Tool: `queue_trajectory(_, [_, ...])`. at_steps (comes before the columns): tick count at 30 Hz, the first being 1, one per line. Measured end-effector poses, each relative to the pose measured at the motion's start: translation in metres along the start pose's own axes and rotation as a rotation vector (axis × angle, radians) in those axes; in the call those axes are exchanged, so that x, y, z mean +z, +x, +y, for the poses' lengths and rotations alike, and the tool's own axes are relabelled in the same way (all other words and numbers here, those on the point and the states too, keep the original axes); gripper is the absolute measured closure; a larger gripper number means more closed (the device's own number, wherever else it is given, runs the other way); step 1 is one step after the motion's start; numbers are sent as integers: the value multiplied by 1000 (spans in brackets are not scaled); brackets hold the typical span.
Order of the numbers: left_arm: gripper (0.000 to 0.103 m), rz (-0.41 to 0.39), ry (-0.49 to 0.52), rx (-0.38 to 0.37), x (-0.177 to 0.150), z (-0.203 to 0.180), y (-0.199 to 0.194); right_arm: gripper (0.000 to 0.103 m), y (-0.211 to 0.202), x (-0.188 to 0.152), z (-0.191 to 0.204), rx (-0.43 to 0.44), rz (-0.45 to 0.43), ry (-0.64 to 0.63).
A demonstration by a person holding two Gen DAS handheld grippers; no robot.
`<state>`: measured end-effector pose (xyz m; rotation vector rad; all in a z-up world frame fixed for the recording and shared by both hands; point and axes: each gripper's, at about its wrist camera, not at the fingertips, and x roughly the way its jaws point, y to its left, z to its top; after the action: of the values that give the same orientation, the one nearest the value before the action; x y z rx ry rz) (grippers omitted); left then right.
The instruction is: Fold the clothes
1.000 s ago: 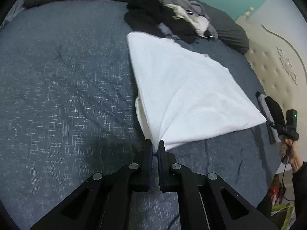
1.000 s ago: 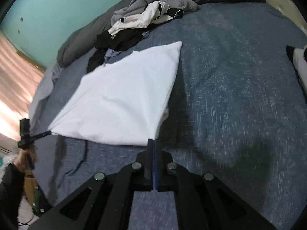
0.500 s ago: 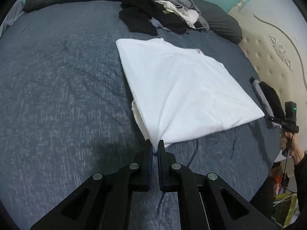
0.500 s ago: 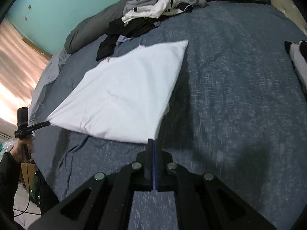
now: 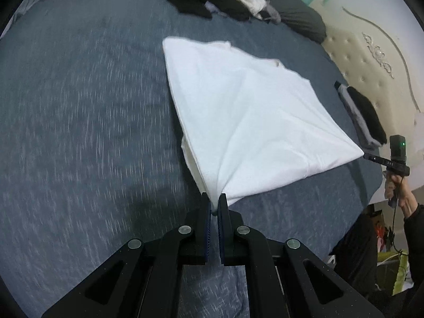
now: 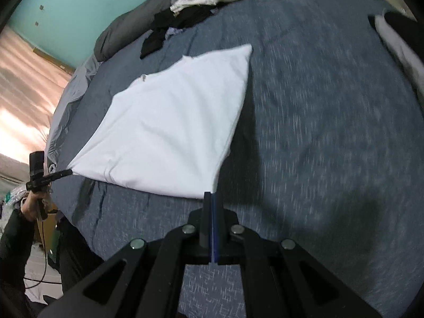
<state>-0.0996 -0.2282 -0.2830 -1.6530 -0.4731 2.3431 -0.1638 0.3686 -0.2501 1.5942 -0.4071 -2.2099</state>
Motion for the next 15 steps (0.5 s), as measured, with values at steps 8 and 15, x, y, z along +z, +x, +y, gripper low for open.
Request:
queue_trajectory(8, [97,23,-47,21,-9,9,25,102,22,-11,-10,-10,-4,71])
queue_trajectory(15, [90,37,-48,55,-10,9,33,88,26,-9,-2,-93,25,21])
